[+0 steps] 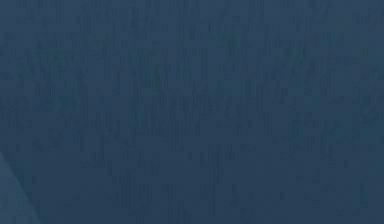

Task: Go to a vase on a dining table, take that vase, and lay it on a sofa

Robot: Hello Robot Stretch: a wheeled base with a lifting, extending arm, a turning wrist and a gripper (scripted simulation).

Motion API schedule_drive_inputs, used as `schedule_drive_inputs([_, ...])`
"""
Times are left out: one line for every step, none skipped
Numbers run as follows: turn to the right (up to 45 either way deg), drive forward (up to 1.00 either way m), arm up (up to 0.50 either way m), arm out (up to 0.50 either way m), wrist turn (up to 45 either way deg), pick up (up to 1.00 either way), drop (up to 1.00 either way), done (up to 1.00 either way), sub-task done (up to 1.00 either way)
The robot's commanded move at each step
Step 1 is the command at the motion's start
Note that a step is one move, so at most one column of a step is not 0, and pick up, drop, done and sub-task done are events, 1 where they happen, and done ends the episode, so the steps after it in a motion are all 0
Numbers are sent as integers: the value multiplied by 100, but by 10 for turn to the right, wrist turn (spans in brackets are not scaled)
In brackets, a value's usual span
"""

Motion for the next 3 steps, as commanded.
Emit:
schedule_drive_inputs([450, 0, 0, 0, 0, 0, 0, 0, 0])
schedule_drive_inputs([450, 0, 0, 0, 0, 0, 0, 0, 0])
schedule_drive_inputs([0, 100, 0, 0, 0, 0, 0, 0, 0])
